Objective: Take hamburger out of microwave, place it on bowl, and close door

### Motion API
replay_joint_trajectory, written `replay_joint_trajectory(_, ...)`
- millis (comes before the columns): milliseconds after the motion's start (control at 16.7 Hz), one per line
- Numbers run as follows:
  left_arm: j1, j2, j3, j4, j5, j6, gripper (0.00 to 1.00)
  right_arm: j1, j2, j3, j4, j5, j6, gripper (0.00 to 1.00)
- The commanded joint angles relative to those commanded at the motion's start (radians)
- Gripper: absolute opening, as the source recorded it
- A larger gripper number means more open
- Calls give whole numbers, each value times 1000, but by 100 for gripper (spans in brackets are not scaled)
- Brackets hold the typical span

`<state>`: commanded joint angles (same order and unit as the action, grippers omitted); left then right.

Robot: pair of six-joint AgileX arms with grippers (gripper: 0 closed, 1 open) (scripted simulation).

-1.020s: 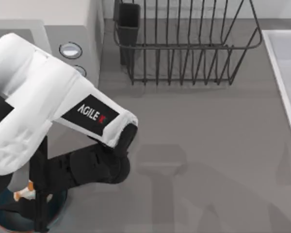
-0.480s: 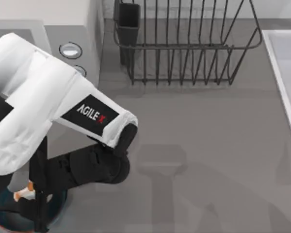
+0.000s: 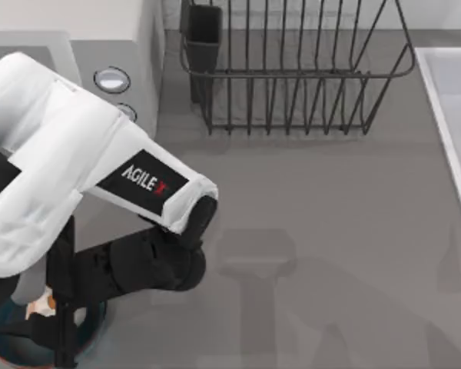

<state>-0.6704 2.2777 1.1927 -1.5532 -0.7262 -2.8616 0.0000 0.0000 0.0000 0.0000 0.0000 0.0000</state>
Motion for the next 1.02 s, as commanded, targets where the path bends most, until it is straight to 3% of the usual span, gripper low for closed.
replay_joint_trajectory(240,46,-84,-38,85,19,100,100,0,0,0,0,0,0,100)
replay_joint_trajectory(480,149,-304,-140,285,73,371,100,0,0,0,0,0,0,100)
replay_joint_trajectory(720,279,-633,-294,549,160,802,100,0,0,0,0,0,0,100)
replay_joint_trajectory(1020,439,-1131,-541,901,306,1482,100,0,0,0,0,0,0,100)
